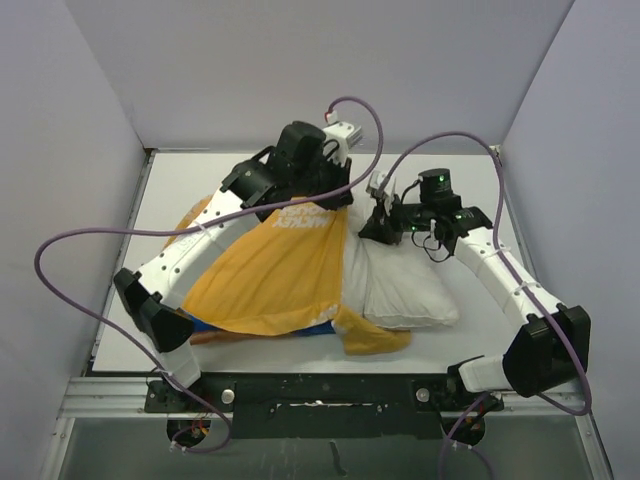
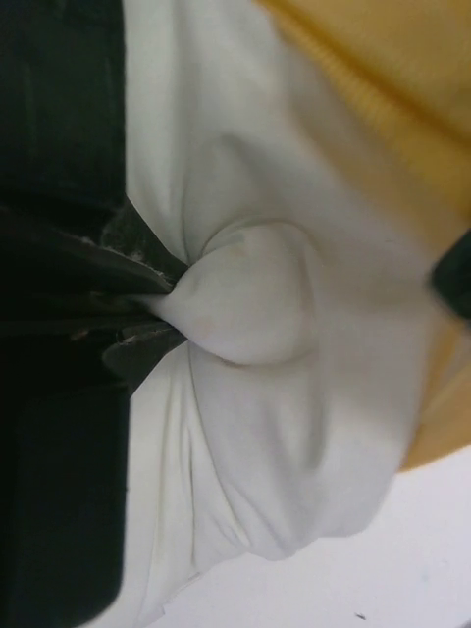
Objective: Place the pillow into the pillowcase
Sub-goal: Stuff the pillow into the pillowcase.
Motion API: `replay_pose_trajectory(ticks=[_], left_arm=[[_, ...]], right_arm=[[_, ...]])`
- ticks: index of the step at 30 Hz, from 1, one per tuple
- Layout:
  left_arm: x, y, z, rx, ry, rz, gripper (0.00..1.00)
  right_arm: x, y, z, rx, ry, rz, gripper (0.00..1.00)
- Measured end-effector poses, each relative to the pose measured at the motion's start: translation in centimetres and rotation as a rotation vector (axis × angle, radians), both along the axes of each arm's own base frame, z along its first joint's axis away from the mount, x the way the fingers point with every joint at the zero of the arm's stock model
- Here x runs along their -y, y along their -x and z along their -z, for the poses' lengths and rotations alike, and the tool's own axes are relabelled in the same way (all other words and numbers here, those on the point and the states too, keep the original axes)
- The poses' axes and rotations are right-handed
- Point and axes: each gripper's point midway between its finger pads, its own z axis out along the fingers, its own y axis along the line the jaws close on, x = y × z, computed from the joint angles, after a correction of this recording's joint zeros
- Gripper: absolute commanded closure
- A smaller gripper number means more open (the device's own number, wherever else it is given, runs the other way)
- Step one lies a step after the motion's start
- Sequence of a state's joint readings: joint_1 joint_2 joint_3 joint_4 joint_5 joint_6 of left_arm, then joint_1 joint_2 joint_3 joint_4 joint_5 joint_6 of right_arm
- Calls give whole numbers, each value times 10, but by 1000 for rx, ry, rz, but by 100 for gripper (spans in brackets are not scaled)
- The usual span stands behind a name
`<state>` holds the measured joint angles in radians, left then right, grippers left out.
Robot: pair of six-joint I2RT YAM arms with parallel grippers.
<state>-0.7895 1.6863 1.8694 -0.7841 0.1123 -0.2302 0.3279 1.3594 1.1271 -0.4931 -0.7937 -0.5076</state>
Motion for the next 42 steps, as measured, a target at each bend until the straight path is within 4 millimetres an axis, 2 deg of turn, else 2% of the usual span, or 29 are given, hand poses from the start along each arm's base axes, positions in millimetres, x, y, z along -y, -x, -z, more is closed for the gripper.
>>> replay_pose_trajectory(ticks=[2,7,8,10,11,12,14,16,18,19,21,23,25,29,31,33,34,35,37,38,40,42], left_arm=[[19,-8,-29,6,77,37,100],[59,-22,-67,-8,239,112,100],[63,-21,-70,-11,263,125,100],[70,-18,-70,-5,322,159,100],[71,-13,-62,-11,345,174,100],[70,-5,-45,-21,367,193,100],[62,14,5,-55,378,214,100],[49,30,63,-77,370,213,100],[40,43,111,-84,375,214,100],[39,50,125,-75,390,224,100],[44,71,134,-16,435,267,100],[51,93,125,56,484,311,100],[54,113,115,118,527,342,100],[50,131,116,162,562,349,100],[48,135,117,175,570,345,100],[45,136,117,189,581,339,100],[43,136,116,197,587,336,100],[42,137,116,201,590,337,100],[37,140,115,215,594,340,100],[34,141,113,224,596,341,100],[26,145,108,240,600,339,100],[15,149,101,257,602,329,100]], right_arm=[[-8,-6,-23,-17,-65,21,100],[-16,-28,-87,18,-247,88,100],[-15,-30,-92,29,-271,95,100],[-6,-29,-88,57,-314,104,85],[-1,-25,-78,60,-317,103,75],[4,-18,-63,58,-301,89,64],[13,0,-25,35,-214,39,45],[22,23,9,35,-93,-55,34],[38,46,22,58,-14,-139,25],[48,57,23,64,9,-169,22],[73,72,11,75,28,-181,17],[94,80,-11,89,35,-161,11],[106,81,-39,127,45,-138,1],[111,74,-85,211,59,-92,2],[115,65,-90,223,71,-52,2],[116,52,-86,220,101,-36,0],[114,43,-78,213,130,-43,5],[111,39,-73,208,144,-55,15],[96,30,-44,164,202,-114,65],[88,30,-29,136,225,-147,80],[74,34,-3,89,251,-199,92],[60,45,11,110,266,-243,98]])
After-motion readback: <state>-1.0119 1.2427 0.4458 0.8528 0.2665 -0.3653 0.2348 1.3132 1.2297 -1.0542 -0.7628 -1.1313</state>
